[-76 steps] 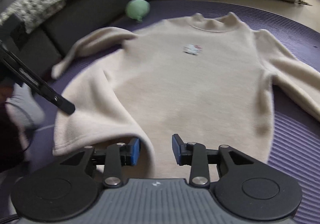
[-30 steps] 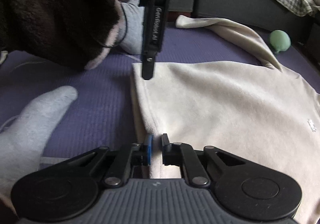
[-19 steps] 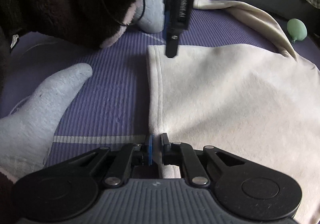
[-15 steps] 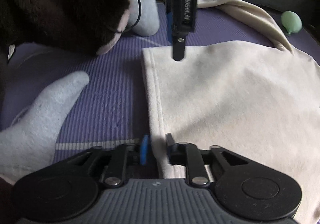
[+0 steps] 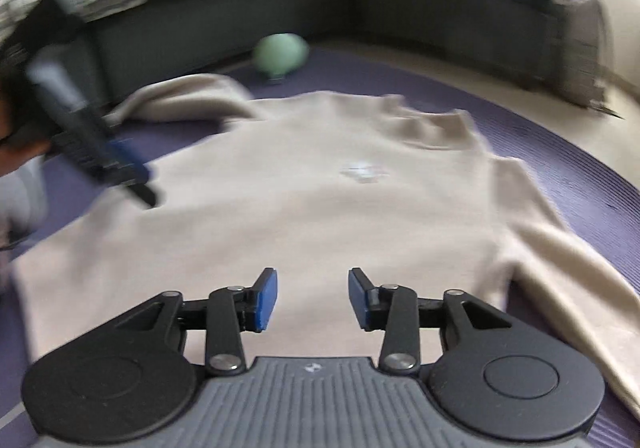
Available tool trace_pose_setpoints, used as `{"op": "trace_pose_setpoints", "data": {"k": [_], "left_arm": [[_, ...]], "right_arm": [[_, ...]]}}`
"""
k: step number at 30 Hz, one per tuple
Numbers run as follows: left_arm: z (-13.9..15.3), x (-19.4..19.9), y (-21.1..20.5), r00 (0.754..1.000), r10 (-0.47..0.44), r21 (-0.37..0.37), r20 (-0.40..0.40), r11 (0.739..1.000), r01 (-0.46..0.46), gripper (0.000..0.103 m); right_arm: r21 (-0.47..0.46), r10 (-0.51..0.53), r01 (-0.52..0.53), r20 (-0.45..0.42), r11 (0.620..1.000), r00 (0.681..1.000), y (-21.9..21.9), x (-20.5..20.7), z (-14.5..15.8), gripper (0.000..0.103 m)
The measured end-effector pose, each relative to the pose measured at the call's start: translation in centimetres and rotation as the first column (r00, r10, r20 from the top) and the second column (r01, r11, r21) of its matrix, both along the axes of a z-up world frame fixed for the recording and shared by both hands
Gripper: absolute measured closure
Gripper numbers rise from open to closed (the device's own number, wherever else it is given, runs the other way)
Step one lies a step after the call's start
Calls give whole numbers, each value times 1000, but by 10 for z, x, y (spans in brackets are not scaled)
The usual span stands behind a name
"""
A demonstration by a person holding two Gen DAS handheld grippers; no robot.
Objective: Fold clothes
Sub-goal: 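Move the left gripper to the sleeve cuff by the sofa and grasp it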
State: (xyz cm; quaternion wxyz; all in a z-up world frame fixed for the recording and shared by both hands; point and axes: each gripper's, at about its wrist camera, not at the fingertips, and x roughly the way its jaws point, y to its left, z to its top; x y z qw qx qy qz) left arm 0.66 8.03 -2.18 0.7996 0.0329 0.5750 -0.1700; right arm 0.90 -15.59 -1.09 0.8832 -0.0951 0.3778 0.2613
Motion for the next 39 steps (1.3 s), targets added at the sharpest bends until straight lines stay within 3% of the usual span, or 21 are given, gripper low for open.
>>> {"op": "trace_pose_setpoints", "data": {"k": [5,8,11,13,16,20,24,28,31,32,33,36,39], "left_arm": [[-17,5,15,996,46,4,-82,999,-45,56],[-16,4,17,993,43,13,-108,999,-42,56],[-12,4,20,987,66,20,-143,998,-64,56],[-7,8,27,986,94,12,-137,996,-93,54],[10,14,53,980,194,77,-31,978,-191,34],[16,27,102,936,331,239,117,906,-350,30],[2,45,157,879,428,361,210,802,-476,30],[-20,53,180,874,440,428,209,762,-486,31],[-34,54,191,872,445,486,205,727,-485,48],[-36,54,195,869,451,490,203,722,-489,70],[-34,52,199,862,463,483,206,718,-501,86],[-24,48,204,841,490,464,229,704,-537,95],[5,41,203,831,481,454,279,697,-555,96]], "right_arm": [[-41,-136,133,-69,990,988,-28,19,-29,60],[-38,-250,248,-89,968,964,-52,28,-34,60],[-22,-281,281,-108,960,954,-55,30,-34,60],[-61,-269,264,-89,963,959,-51,26,-34,60],[-96,-247,240,-72,966,966,-45,21,-35,57],[-76,-245,239,-85,968,966,-45,20,-33,52],[-77,-240,234,-78,969,968,-41,20,-35,51],[-73,-238,233,-76,970,968,-40,21,-36,51],[-69,-237,232,-74,970,969,-40,20,-37,50],[-69,-236,231,-73,970,969,-40,20,-37,50],[-69,-235,230,-72,971,969,-40,20,-37,50],[-69,-233,229,-69,971,970,-39,20,-38,49],[-68,-234,229,-70,971,970,-39,20,-38,49]]}}
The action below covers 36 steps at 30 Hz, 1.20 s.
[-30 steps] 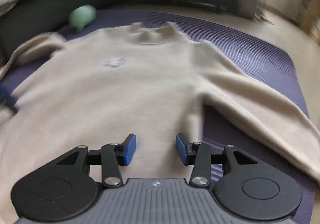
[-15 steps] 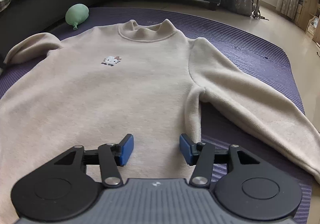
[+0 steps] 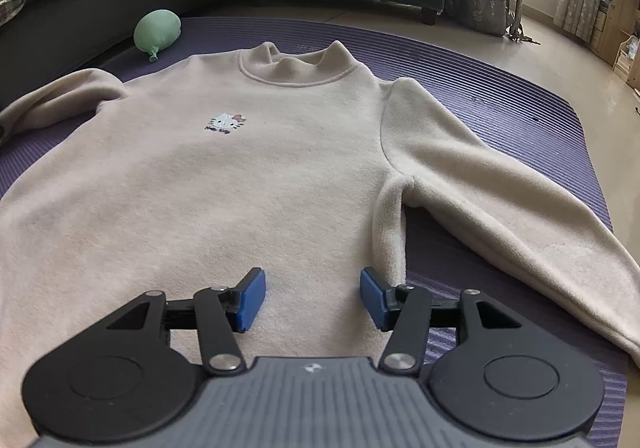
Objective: Fold clothes
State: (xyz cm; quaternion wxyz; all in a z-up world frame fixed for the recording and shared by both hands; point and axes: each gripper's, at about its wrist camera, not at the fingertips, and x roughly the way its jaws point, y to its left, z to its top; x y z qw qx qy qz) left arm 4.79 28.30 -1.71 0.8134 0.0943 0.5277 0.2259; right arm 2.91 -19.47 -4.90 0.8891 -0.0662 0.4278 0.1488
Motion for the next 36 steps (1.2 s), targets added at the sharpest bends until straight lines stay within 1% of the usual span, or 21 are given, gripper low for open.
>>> {"op": "trace_pose_setpoints", "data": {"k": [2,6,7,10,12,15,16,18,19,20,23,26,28,32,34,36], "left_arm": [[21,-5,-2,1000,-12,4,28,1000,12,96],[59,-11,1,998,-24,-20,58,999,25,96],[69,-11,2,997,-28,-15,78,999,29,96],[85,0,0,995,-11,21,100,1000,9,95],[86,7,3,996,17,29,92,999,-20,95],[76,24,12,992,110,44,66,993,-113,95],[73,28,12,990,121,52,68,991,-124,95],[68,36,12,989,129,70,77,988,-134,95],[65,42,9,989,126,95,83,987,-133,95],[62,50,4,990,113,146,87,981,-125,95],[59,64,4,990,96,238,100,964,-118,93],[54,65,1,995,58,263,81,962,-77,93],[53,62,4,997,32,273,76,961,-52,93],[55,54,9,995,0,279,99,960,-28,93],[57,48,11,995,-20,291,101,957,-11,93],[55,47,13,994,-27,283,103,959,-3,93]], "right_arm": [[-2,0,0,0,1000,1000,1,0,0,49],[-6,0,0,0,1000,1000,2,0,0,49],[-6,-2,2,0,1000,1000,3,0,0,49],[-4,-3,3,8,1000,1000,4,-1,1,49],[-3,-3,3,15,1000,1000,4,-2,1,49],[-1,-2,2,24,1000,1000,5,-2,2,49],[0,-2,2,28,1000,1000,5,-2,2,49],[1,-1,1,34,1000,999,5,-3,2,49],[2,-1,1,38,1000,999,6,-3,2,49],[3,-1,1,41,1000,999,6,-3,3,49],[5,0,0,51,1000,999,6,-4,3,49],[10,44,-45,104,999,994,15,-4,20,49],[59,104,-113,141,992,985,25,9,35,49],[114,217,-236,154,965,964,67,69,53,49],[117,278,-299,168,947,946,101,108,58,49],[85,345,-364,180,928,921,134,142,57,49]]}}
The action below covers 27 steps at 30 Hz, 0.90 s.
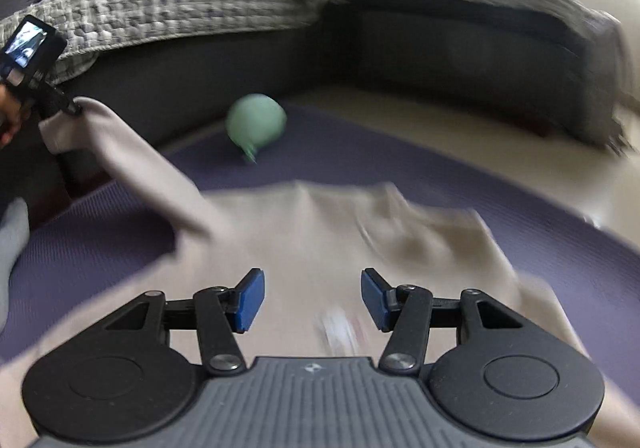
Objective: Fold clothes
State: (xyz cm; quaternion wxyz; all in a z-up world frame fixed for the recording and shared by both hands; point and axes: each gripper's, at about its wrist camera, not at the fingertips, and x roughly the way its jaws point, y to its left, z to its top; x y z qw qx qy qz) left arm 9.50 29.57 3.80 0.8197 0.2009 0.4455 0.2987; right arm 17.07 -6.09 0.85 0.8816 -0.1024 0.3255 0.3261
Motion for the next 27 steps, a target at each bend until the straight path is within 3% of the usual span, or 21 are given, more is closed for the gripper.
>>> {"op": "trace_pose_setpoints", "data": {"k": [3,5,7,9,14,17,19,20,22,25,27], "left_arm": [[-1,2,6,1000,-11,-19,2,1000,11,93],[0,-1,10,999,-38,-20,-5,999,38,93],[-10,19,8,998,-61,-14,-14,998,61,93],[-11,16,8,996,-86,-15,-25,996,86,93],[-28,33,14,989,-135,-42,-53,990,133,93],[-34,24,16,987,-146,-49,-71,989,143,93],[-39,21,20,986,-145,-59,-83,988,140,93],[-41,20,23,987,-139,-62,-86,989,134,93],[-44,22,28,988,-126,-68,-91,990,120,93],[-47,30,37,991,-97,-76,-90,993,90,92],[-41,30,38,993,-85,-88,-86,993,77,91]], "right_arm": [[-66,104,-104,0,992,995,45,44,-8,49],[-148,230,-231,-25,962,973,84,76,-22,49],[-224,350,-351,-46,909,935,111,89,-33,49],[-254,414,-417,-66,873,908,128,96,-40,49],[-243,510,-530,-144,812,848,168,120,-52,49],[-211,500,-548,-240,810,832,178,136,-63,49],[-159,483,-538,-285,828,828,175,144,-68,49],[-139,476,-529,-291,837,830,172,146,-69,57],[-133,470,-516,-271,846,840,169,141,-68,93],[-179,486,-513,-173,840,857,163,113,-66,98],[-194,439,-444,-72,875,896,155,101,-63,98]]}}
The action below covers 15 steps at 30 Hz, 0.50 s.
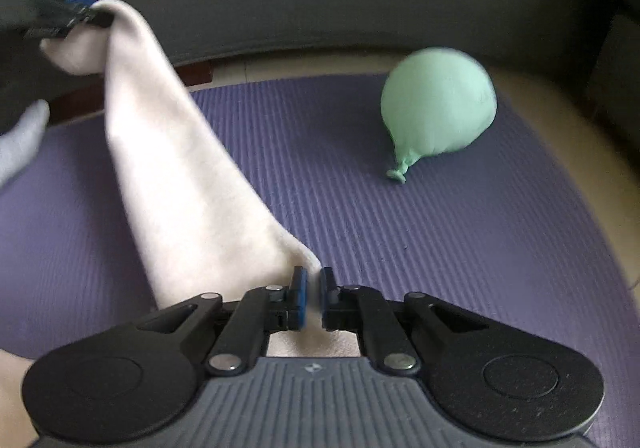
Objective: Fold clothes
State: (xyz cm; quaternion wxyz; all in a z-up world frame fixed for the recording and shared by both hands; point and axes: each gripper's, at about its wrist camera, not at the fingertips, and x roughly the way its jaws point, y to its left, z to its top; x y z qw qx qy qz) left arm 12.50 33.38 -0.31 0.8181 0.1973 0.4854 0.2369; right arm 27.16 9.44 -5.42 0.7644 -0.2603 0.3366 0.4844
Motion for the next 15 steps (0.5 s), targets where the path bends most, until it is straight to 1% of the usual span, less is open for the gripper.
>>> {"op": "trace_pose_setpoints", "data": {"k": [2,4,5,6,8,11,12,13,14,15], "left_arm": [[8,-4,-4,1000,12,-13,2,1000,-12,90],[10,-6,-6,1000,13,-13,-6,1000,-13,89],[11,-5,-7,1000,16,-11,-6,1000,-16,89],[10,-1,-8,1000,19,-5,-1,1000,-19,88],[5,8,-11,1000,23,33,18,999,-24,84],[-1,21,-15,998,20,89,61,996,-25,73],[-2,24,-15,997,16,94,70,995,-23,73],[-7,30,-18,997,5,96,79,995,-13,73],[-10,34,-19,996,2,97,86,995,-11,73],[-12,36,-20,996,4,97,92,995,-13,76]], "right_arm": [[45,-77,73,101,996,992,-7,-11,5,98],[65,-123,113,164,991,979,-9,-18,8,98],[61,-146,136,215,989,966,-7,-23,6,98],[37,-162,158,278,987,947,-1,-30,1,98],[-17,-169,188,358,982,918,12,-37,-11,98],[-121,-146,225,462,967,875,35,-47,-34,98],[-151,-133,234,489,960,862,41,-51,-40,98],[-158,-134,241,499,958,856,43,-52,-42,97],[-150,-147,252,500,956,854,42,-54,-39,91],[-141,-161,264,500,954,851,42,-55,-36,80]]}}
